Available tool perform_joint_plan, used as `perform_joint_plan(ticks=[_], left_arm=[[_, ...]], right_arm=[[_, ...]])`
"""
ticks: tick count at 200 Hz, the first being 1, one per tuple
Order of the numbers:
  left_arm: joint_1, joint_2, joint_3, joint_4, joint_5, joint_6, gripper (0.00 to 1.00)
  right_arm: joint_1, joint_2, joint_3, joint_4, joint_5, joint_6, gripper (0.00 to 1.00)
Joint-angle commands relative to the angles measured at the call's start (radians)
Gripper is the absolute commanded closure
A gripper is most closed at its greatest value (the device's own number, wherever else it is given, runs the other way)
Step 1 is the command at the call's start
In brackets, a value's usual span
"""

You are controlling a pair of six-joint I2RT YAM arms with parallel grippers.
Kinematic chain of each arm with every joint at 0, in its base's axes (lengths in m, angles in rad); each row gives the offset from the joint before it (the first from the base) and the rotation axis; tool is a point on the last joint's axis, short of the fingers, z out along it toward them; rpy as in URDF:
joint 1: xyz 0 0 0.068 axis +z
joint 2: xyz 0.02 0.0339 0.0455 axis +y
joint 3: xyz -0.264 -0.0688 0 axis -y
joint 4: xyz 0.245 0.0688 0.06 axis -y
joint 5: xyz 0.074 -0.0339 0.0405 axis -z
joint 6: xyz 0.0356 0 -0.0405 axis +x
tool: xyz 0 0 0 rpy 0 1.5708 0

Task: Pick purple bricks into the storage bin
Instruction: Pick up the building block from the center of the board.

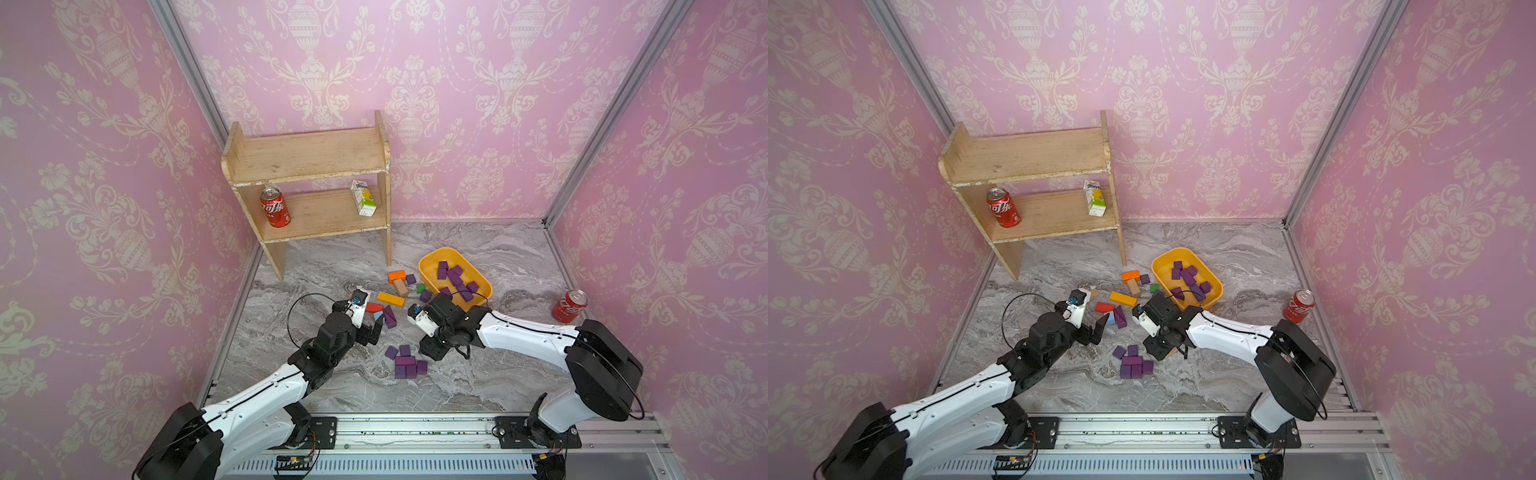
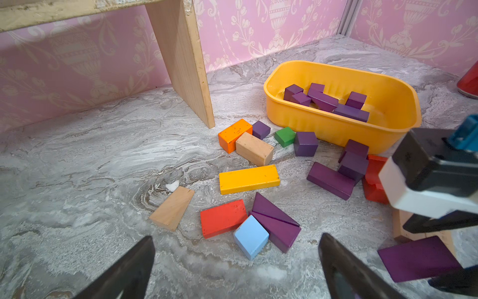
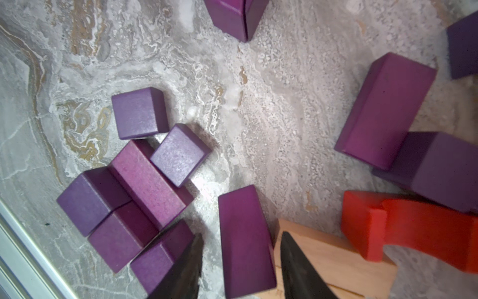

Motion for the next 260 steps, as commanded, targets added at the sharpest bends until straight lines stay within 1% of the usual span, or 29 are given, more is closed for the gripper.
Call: perform_joint_plan(ticks=[1,89,145,175,195,224,251,260], left_arm=[[0.007,-0.008,-0.012,0.0,-0.034,-0.02,0.01],[0.008,-0.037,-0.024,0.002,-0.052,-0.028,0.01],[0.009,-0.039,-0.026,0.003,-0.044,-0.03,0.01],[0.009,-0.044,-0.027,0.003,-0.043,-0.032,0.01],[0.009,-0.049,-0.029,0.002,-0.04,-0.032,0.01],[0.009,-0.052,-0.032,0.001,-0.045,-0.032,0.01],[0.009,-0.049,-0.03,0.0,-0.048,-0.032,0.01],[0.009,-0.049,-0.031,0.001,-0.055,-0.031,0.01]], right_arm=[[0.007,0.014,0.025,-0.036,0.021,-0.017,0.51],[0.012,0.017,0.014,-0.035,0.013,0.015,0.51],[0.041,0.043,0.028,-0.044,0.061,0.02,0.51],[0.047,0.058,0.032,-0.046,0.091,0.032,0.53],[0.047,0.063,0.033,-0.04,0.11,0.045,0.56],[0.048,0.076,0.035,-0.025,0.101,0.05,0.58],[0.048,0.088,0.034,0.004,0.08,0.055,0.7],[0.049,0.086,0.033,0.016,0.072,0.061,0.72]])
